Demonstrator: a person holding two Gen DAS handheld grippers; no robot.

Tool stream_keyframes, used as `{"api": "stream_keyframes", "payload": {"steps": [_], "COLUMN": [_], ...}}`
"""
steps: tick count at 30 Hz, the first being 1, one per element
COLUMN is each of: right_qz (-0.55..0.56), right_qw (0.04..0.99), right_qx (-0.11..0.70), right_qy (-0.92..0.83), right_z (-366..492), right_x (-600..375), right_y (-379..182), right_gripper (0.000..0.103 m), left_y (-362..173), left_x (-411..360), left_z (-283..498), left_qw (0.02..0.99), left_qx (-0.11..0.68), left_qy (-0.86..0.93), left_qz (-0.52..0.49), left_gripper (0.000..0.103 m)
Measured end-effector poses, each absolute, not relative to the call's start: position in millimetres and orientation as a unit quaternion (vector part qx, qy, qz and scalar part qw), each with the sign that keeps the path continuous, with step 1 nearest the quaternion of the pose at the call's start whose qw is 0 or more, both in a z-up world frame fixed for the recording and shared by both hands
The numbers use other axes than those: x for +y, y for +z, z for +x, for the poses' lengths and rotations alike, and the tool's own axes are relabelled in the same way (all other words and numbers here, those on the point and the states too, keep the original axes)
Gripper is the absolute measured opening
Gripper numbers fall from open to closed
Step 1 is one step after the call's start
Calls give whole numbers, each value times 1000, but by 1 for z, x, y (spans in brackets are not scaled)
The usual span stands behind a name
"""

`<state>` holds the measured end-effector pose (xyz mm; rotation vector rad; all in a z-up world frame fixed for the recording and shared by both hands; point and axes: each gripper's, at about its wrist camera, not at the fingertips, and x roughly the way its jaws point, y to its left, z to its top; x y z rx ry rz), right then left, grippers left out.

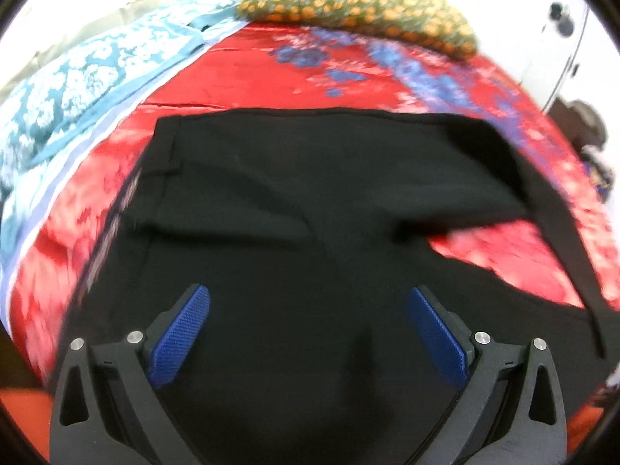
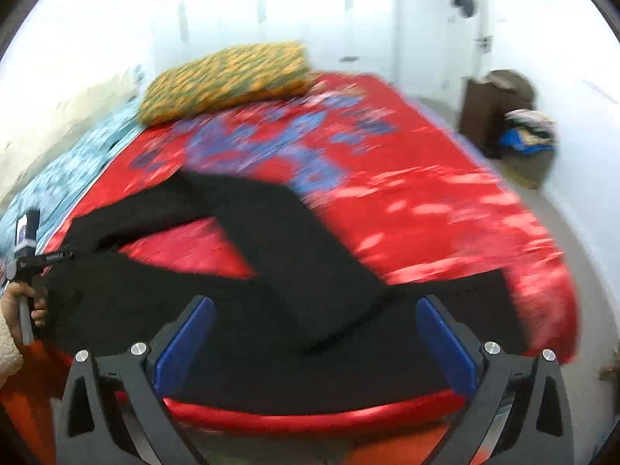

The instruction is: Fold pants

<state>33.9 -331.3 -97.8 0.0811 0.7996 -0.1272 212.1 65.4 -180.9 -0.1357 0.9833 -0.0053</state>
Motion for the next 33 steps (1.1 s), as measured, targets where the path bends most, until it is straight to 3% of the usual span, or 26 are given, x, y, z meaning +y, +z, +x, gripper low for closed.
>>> {"api": "stream_keyframes", "payload": {"steps": [4, 11, 13, 16, 33], "right_qz": [34, -125, -82, -20, -35], "right_qw": [921, 877, 875, 885, 899], "right_qx": [388, 463, 476, 464, 436], "right_qy": [-7, -4, 14, 25, 23], "right_z": [55, 80, 74, 68, 72], "right_x": [-248, -173, -187, -206, -202], "right_y": [-137, -224, -237, -239, -242], "right_gripper": [103, 103, 103, 103, 103], "left_y": [-193, -221, -235, -236, -239], "left_x": [58, 53, 57, 55, 50], "left_z": [178, 186, 189, 188, 186], "left_qw": [887, 880, 868, 870, 877], "left_qx": [459, 475, 497, 492, 481], "left_qy": [-12, 4, -2, -2, -2], "left_qz": [-53, 9, -5, 0, 22], "left_gripper": [102, 102, 103, 103, 103]}}
